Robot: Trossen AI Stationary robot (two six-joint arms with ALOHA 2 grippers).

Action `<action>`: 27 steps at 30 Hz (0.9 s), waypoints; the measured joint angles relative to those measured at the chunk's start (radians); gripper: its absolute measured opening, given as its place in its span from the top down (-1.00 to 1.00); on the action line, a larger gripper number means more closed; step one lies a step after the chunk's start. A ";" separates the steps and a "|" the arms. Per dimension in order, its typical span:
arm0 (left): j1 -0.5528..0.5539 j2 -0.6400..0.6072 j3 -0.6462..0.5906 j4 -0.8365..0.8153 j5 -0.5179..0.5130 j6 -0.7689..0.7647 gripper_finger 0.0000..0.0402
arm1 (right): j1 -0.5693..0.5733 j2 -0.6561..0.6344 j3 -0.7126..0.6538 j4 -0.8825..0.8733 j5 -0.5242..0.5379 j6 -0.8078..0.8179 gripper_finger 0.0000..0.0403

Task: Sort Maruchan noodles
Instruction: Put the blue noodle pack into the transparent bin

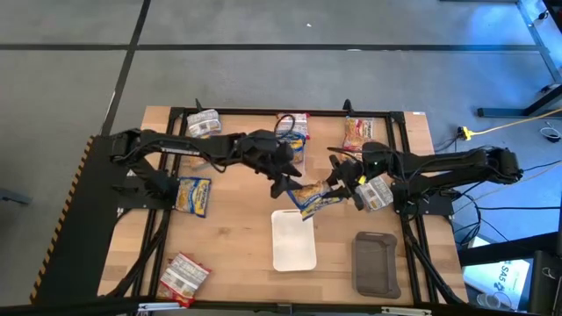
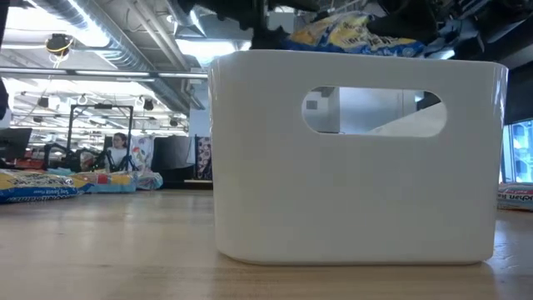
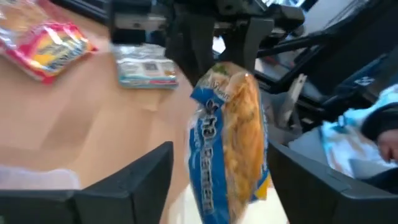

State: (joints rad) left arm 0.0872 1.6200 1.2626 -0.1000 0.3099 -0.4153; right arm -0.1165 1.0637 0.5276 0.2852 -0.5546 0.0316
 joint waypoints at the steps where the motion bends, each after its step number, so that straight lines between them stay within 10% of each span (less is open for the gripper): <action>1: 0.000 0.013 0.001 -0.004 0.021 -0.006 -0.31 | 0.000 0.000 0.010 -0.008 0.004 -0.017 0.51; 16: 0.000 0.069 0.006 0.082 0.179 -0.051 -0.33 | -0.001 0.002 0.119 -0.158 0.078 -0.148 0.51; 27: 0.011 0.069 0.006 0.089 0.181 -0.042 0.21 | -0.002 0.002 0.140 -0.153 0.092 -0.149 0.51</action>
State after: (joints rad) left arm 0.0982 1.6890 1.2686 -0.0111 0.4913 -0.4572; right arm -0.1181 1.0657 0.6678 0.1326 -0.4622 -0.1170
